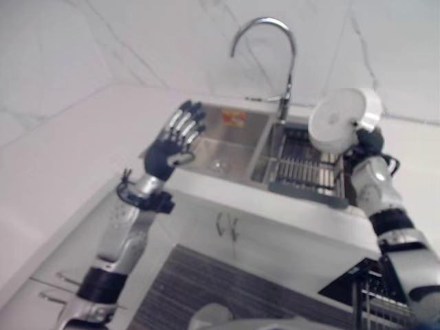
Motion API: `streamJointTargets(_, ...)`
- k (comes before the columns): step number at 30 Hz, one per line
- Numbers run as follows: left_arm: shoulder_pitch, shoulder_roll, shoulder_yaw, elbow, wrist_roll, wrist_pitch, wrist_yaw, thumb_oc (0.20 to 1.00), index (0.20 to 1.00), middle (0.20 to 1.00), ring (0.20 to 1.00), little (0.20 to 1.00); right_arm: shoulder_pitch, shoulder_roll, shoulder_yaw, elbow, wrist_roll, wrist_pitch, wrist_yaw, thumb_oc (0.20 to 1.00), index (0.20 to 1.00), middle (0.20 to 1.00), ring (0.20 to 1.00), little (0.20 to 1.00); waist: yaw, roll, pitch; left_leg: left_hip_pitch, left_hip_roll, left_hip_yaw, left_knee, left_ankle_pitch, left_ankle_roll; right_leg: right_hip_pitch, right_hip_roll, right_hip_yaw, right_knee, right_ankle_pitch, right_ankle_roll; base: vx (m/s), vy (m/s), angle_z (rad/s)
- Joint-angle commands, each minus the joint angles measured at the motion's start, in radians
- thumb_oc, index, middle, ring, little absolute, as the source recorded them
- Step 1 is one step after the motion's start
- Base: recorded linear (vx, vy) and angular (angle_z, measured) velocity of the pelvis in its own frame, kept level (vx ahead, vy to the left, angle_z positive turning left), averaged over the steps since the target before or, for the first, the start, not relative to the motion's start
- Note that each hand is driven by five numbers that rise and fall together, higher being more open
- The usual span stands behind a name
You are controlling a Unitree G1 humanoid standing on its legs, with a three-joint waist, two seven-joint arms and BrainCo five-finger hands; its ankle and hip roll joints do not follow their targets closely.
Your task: Place the dishes in the dishwasher.
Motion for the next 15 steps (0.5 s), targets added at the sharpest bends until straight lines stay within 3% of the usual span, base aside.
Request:
streamJointTargets(1, 0.010, 0.023, 0.038, -0.031, -0.046, -0.065, -0.031, 1.000, 1.000, 1.000, 1.000, 1.000, -0.072, -0.022, -0.044, -0.063, 0.080, -0.199, -0.030, 0.200, 0.200, 0.200, 0.200, 0.200, -0.007, -0.041, -0.050, -0.048, 0.034, 0.115, 0.070, -0.051, 0.007, 0.075, 0.013, 0.130, -0.065, -0.042, 0.040, 0.00, 0.097, -0.24)
streamJointTargets(5, 0.027, -0.012, 0.039, -0.046, -0.027, -0.063, -0.024, 1.000, 1.000, 1.000, 1.000, 1.000, 0.019, 0.087, -0.076, -0.376, 0.095, -0.264, -0.074, 0.200, 0.200, 0.200, 0.200, 0.200, -0.039, -0.043, -0.047, -0.047, 0.029, 0.136, 0.070, -0.061, 0.023, 0.059, 0.017, 0.164, -0.065, -0.030, 0.048, -0.01, 0.105, -0.24)
streamJointTargets(10, 0.054, -0.046, 0.053, -0.069, 0.023, -0.065, -0.023, 1.000, 1.000, 1.000, 1.000, 1.000, 0.187, 0.178, -0.094, -0.635, 0.130, -0.299, -0.019, 0.200, 0.200, 0.200, 0.200, 0.200, -0.078, -0.045, -0.049, -0.050, 0.014, 0.167, 0.070, -0.069, 0.043, 0.036, 0.013, 0.201, -0.065, -0.009, 0.067, -0.03, 0.181, -0.28)
streamJointTargets(15, 0.063, -0.051, 0.063, -0.105, 0.056, -0.050, -0.069, 1.000, 1.000, 1.000, 1.000, 1.000, 0.356, 0.182, -0.143, -0.731, -0.038, -0.310, -0.053, 0.200, 0.200, 0.200, 0.200, 0.200, -0.124, -0.063, -0.031, -0.064, -0.010, 0.198, 0.070, -0.082, 0.068, -0.013, -0.017, 0.233, -0.065, 0.043, 0.113, -0.05, 0.226, -0.36)
